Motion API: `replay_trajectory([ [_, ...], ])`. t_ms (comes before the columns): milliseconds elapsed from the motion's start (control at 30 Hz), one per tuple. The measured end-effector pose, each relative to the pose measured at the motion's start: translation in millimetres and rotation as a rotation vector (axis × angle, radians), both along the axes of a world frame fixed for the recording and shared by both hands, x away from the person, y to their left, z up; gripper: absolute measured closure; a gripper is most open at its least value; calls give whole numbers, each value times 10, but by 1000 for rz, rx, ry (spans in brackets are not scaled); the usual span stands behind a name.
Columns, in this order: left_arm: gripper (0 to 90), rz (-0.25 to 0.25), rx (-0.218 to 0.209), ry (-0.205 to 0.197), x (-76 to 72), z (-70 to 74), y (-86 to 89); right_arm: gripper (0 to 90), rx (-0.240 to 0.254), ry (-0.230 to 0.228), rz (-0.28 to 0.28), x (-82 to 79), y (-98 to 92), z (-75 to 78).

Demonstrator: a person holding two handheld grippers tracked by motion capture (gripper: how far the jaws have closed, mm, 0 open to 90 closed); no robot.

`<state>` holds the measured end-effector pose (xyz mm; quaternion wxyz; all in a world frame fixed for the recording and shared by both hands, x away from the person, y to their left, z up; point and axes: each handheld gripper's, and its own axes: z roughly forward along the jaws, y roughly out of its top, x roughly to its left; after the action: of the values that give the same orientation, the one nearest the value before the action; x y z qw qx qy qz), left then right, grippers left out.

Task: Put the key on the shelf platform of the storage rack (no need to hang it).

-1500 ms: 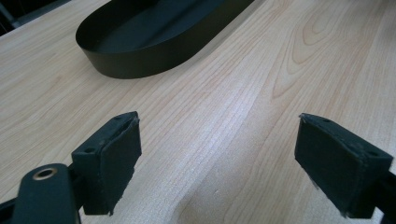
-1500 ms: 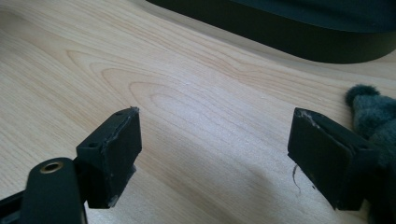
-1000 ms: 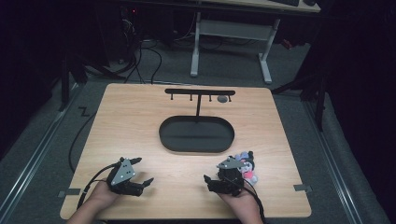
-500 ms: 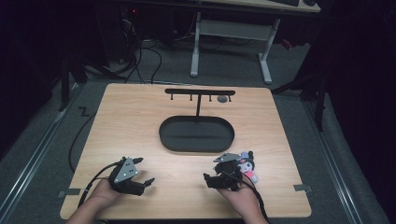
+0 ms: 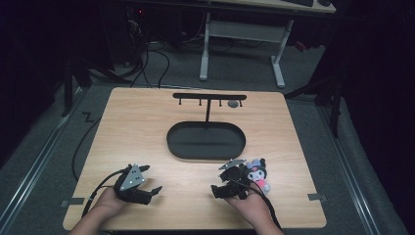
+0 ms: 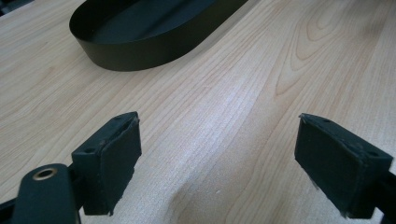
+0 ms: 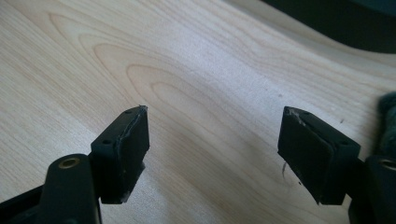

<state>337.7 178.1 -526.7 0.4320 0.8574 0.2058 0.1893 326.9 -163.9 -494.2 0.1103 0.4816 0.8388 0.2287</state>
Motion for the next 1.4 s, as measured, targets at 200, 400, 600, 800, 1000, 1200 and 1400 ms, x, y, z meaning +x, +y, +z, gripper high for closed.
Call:
replay_trajectory([
  [200, 155, 2, -5, 4, 10, 4, 4, 254, -34, 27, 16, 27, 12, -11],
  [400, 155, 4, -8, 7, 13, 4, 5, 254, -39, 62, -4, 70, 3, 25],
  [600, 155, -4, 4, -8, -13, 0, -2, 268, -70, 84, 3, 104, -17, 25],
  [800, 155, -2, 9, -20, -32, -3, 0, 280, -93, 118, 15, 120, -23, 88],
  [1000, 155, 7, 0, -34, -51, -2, 15, 286, -98, 139, 34, 142, -9, 152],
  [1200, 155, -2, 4, -50, -73, -3, 18, 279, -102, 141, 43, 170, 11, 123],
  [1400, 155, 5, -7, -43, -63, -2, 28, 284, -94, 176, 54, 209, 12, 134],
])
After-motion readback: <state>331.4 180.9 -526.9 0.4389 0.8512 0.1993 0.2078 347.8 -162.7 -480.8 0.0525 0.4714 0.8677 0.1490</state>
